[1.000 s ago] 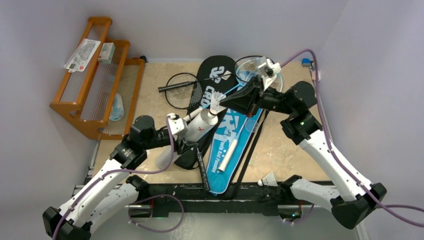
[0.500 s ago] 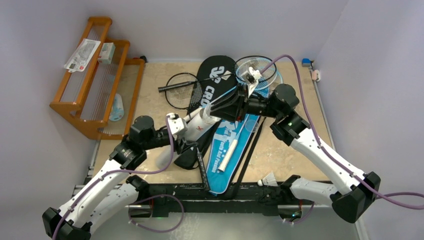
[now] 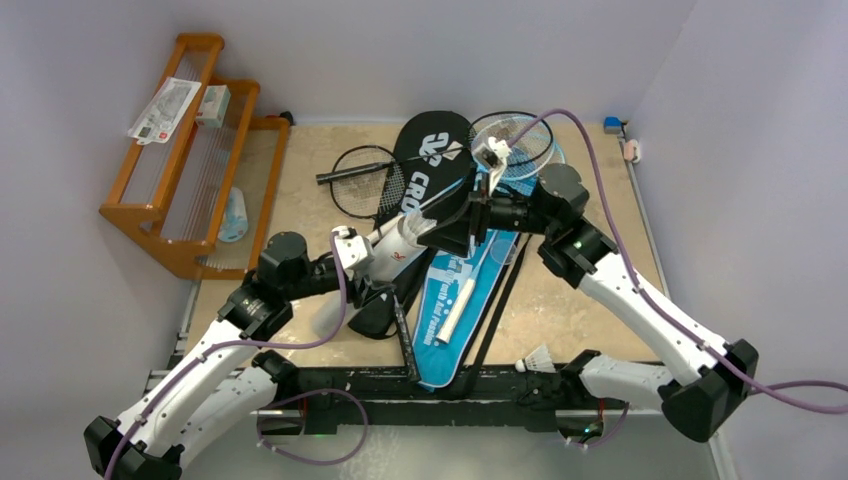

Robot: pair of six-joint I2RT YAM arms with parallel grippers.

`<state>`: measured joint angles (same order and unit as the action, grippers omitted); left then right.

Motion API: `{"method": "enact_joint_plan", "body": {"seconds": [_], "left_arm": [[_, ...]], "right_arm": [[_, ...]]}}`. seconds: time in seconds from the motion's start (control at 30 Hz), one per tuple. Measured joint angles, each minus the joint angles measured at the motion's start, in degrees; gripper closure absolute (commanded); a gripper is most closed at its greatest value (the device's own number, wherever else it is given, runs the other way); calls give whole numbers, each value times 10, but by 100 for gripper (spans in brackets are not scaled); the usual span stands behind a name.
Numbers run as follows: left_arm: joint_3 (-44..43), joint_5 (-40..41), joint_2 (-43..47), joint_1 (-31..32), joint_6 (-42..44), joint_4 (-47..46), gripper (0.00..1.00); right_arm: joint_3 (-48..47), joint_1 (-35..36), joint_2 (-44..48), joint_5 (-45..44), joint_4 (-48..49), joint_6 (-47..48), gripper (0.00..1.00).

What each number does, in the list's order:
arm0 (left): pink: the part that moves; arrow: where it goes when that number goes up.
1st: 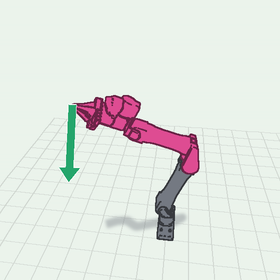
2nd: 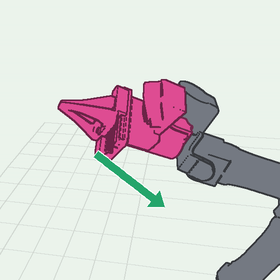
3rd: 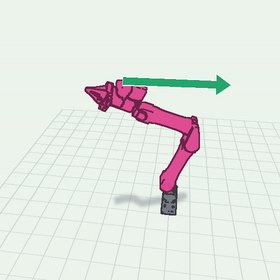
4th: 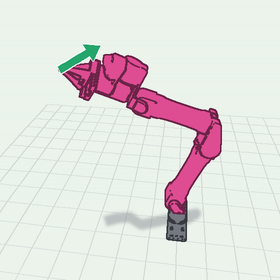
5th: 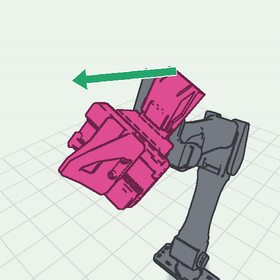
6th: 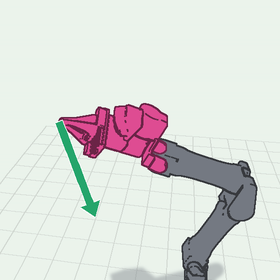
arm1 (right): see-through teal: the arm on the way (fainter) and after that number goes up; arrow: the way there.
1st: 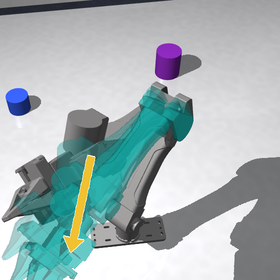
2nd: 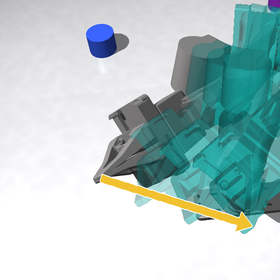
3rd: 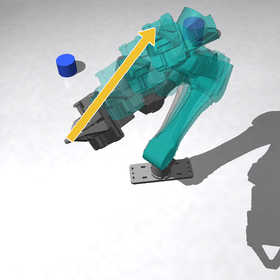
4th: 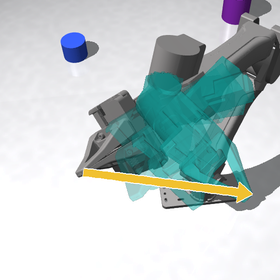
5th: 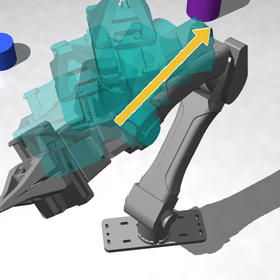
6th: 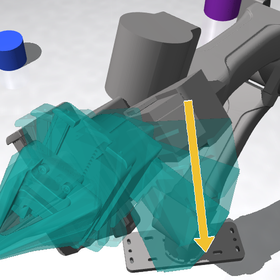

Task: Pack up the badminton gear
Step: Place the shuttlecock at the shuttle tube.

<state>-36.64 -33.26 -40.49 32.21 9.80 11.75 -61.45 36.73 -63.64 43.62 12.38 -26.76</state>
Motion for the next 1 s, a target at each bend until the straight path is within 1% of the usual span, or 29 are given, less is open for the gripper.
{"method": "enact_joint_plan", "body": {"seconds": [0.2, 0.3, 0.5, 0.73, 0.83, 1.0], "left_arm": [[0, 9, -3, -1, -2, 13, 55], [4, 12, -8, -3, -2, 25, 55], [6, 12, -12, -3, -2, 26, 56], [6, 12, -13, -3, -2, 25, 56], [6, 12, -13, -3, -2, 24, 55], [6, 12, -14, -3, -2, 22, 55]], "right_arm": [[-30, 1, -80, 76, -1, -11, 30], [-31, 3, -103, 95, -3, -16, 30], [-31, 12, -107, 106, -16, -15, 29], [-33, 12, -93, 93, -49, -2, 24], [-44, 12, -91, 90, -74, 1, 23], [-68, 16, -110, 114, -98, 3, 23]]}}
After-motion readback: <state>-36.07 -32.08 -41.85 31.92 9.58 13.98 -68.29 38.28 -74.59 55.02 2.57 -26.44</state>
